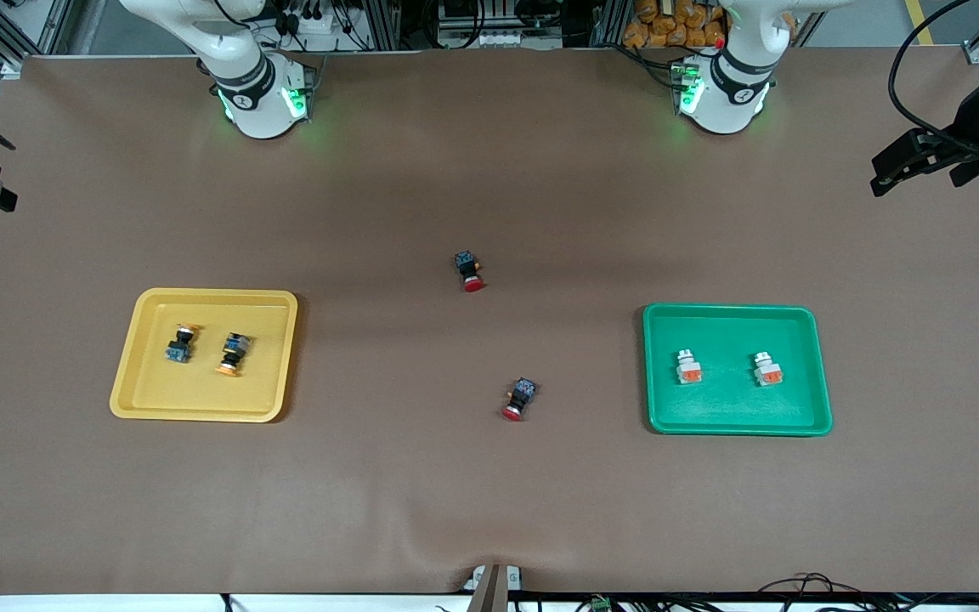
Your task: Place green and yellow buttons in trays
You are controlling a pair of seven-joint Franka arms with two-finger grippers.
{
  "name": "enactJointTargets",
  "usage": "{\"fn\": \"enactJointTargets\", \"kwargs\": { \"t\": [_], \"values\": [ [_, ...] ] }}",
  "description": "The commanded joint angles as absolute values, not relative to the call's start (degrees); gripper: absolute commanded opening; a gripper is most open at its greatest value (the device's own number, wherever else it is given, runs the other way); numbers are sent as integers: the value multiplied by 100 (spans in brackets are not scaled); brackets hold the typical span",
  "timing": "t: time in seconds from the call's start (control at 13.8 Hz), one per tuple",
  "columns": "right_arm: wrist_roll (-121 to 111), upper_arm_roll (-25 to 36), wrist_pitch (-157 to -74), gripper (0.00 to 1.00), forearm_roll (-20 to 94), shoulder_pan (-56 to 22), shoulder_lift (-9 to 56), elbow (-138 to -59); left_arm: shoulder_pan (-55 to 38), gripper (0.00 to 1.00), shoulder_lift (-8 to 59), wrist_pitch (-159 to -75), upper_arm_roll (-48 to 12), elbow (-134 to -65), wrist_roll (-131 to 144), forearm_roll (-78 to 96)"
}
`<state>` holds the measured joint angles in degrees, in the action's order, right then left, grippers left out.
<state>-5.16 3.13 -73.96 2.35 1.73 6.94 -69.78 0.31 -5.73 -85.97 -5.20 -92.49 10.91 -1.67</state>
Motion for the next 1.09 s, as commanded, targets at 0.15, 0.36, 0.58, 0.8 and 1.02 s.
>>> {"fn": "enactJointTargets", "kwargs": {
  "t": [0.15,0.36,0.58,0.8,1.02],
  "values": [
    [-615,343,-8085,100,167,185,-192,-8436,88,100,-747,-8596,-650,-9413,976,-149],
    [-615,343,-8103,100,167,184,-333,-8665,88,100,-747,-8587,-729,-9422,984,-176],
    [-633,308,-8156,100,167,88,-404,-8754,88,100,-782,-8587,-738,-9422,984,-176],
    [-685,308,-8156,100,202,70,-378,-8736,97,100,-782,-8543,-738,-9413,1011,-176],
    [-835,325,-8165,100,352,70,-378,-8728,88,100,-782,-8517,-730,-9396,1063,-176]
  ]
}}
